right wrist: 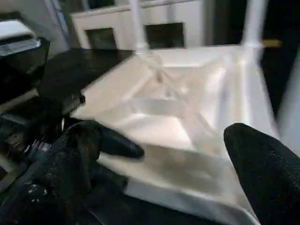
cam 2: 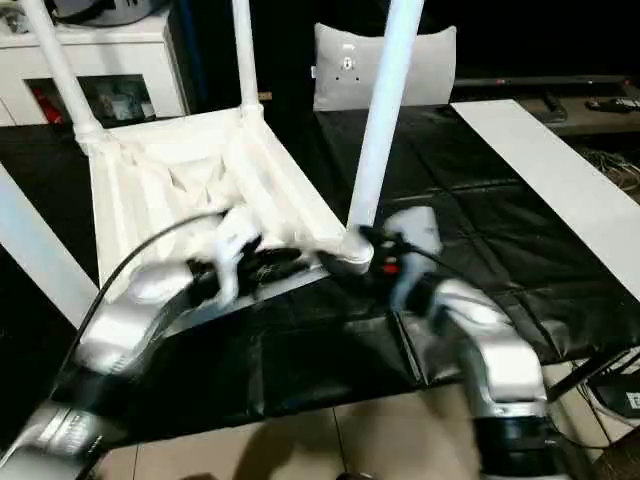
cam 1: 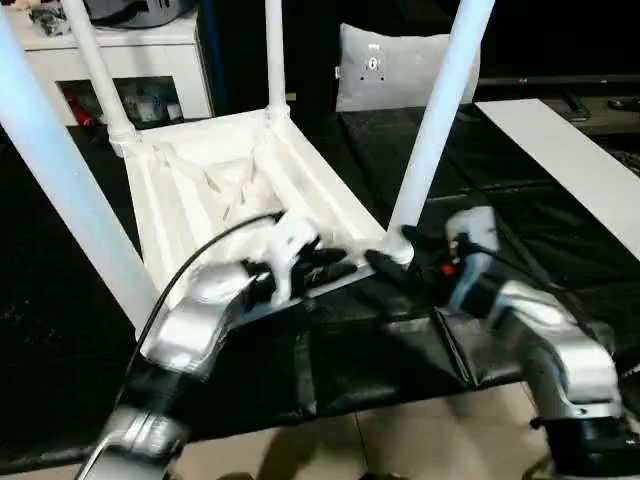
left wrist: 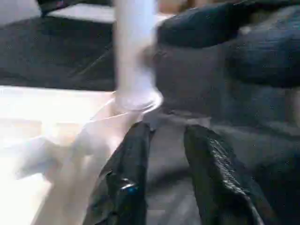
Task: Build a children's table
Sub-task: Rotate table base
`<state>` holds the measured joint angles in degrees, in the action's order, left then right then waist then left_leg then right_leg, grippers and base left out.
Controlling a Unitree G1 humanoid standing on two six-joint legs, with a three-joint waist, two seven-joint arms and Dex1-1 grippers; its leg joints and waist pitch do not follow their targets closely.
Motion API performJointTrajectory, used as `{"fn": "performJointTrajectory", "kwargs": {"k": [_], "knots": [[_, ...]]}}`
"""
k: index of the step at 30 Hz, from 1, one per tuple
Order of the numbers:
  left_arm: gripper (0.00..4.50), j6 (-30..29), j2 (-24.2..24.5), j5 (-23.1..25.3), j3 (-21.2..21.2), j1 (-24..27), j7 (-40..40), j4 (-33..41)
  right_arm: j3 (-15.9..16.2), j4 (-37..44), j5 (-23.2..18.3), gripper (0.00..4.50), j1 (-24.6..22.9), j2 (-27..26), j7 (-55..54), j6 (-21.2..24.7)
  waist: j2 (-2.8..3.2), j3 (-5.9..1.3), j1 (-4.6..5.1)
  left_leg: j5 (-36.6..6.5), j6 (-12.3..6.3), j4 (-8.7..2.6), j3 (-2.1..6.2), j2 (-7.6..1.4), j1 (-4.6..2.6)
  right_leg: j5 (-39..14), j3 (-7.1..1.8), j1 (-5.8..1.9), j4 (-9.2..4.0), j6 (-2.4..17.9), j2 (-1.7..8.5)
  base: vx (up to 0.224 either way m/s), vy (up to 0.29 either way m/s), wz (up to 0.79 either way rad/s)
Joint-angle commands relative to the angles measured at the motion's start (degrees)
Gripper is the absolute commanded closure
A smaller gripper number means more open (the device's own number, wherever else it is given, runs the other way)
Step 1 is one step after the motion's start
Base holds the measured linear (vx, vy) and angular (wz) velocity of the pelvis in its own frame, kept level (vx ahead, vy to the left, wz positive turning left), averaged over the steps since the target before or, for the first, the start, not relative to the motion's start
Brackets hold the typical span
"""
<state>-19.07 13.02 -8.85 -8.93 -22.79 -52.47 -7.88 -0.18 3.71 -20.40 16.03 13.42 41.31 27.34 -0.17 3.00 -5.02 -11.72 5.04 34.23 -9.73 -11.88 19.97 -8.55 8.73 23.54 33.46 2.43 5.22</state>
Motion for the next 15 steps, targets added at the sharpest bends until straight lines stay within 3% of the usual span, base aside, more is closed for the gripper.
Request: {"fn": "performJointTrajectory", "kwargs": {"k": [1, 2, 3, 6, 11, 13, 15], "knots": [[2.74, -2.97, 1.18, -2.02, 0.19, 1.24, -1.43, 4.16, -0.05, -0.53, 0.32, 0.00, 1.73, -0.57, -1.49, -0.26, -0.39, -3.65, 0.03, -9.92, -2.79, -4.10, 0.34, -1.52, 0.04, -25.61, -3.41, -3.33, -5.24, 3.03, 3.84, 0.000, 0.000, 0.00], [2.70, -5.26, 3.15, -3.23, 0.26, 4.13, -2.62, 7.05, -0.52, -2.29, 0.65, 0.00, 3.34, -1.70, -2.73, -1.08, -0.58, -3.67, 0.08, -10.18, -2.48, -4.09, 0.36, -1.58, 0.03, -25.92, -3.43, -3.34, -5.09, 3.00, 3.95, 0.000, 0.000, 0.00], [2.70, -6.47, 4.59, -3.44, 0.28, 6.11, -3.10, 8.61, -0.71, -3.27, 0.68, 0.00, 4.32, -2.12, -3.03, -1.66, -0.27, -3.54, 0.16, -10.75, -2.14, -4.08, 0.31, -1.41, -0.21, -27.43, -3.43, -3.09, -5.43, 2.13, 3.82, 0.000, 0.000, 0.00], [2.41, -7.60, 6.75, -3.38, 0.61, 8.97, -3.61, 10.45, -1.28, -5.92, 0.70, 0.00, 6.16, -2.16, -3.29, -2.90, -0.32, -3.52, 0.13, -10.79, -2.09, -4.13, 0.28, -1.27, -0.30, -27.73, -3.45, -3.08, -5.58, 1.02, 3.67, 0.000, 0.000, 0.00], [1.90, -14.30, 12.50, -7.99, 2.01, 15.36, -6.48, 18.63, -3.30, -11.42, -0.78, 0.00, 9.53, -1.71, -2.64, -3.66, -0.02, -3.47, 0.42, -11.22, -1.64, -4.42, 0.42, -1.68, -0.24, -24.48, -3.76, -3.14, -4.79, 3.52, 3.57, 0.000, 0.000, 0.00], [1.80, -15.64, 14.47, -8.92, 2.09, 17.06, -7.59, 20.51, -4.01, -13.69, -0.35, 0.00, 10.58, -1.46, -3.14, -5.32, 0.16, -3.49, 0.31, -11.49, -1.53, -4.33, 0.32, -1.63, -0.55, -23.86, -3.85, -2.97, -4.70, 4.08, 3.59, 0.000, 0.000, 0.00], [1.58, -17.18, 18.38, -10.03, 2.93, 20.95, -9.78, 23.72, -5.45, -18.64, 0.80, 0.00, 12.71, -0.62, -4.26, -9.25, 0.32, -3.37, 0.47, -12.09, -1.37, -4.49, 0.45, -1.57, -0.27, -24.76, -3.78, -3.27, -4.63, 4.22, 3.65, 0.000, 0.000, 0.00]]}}
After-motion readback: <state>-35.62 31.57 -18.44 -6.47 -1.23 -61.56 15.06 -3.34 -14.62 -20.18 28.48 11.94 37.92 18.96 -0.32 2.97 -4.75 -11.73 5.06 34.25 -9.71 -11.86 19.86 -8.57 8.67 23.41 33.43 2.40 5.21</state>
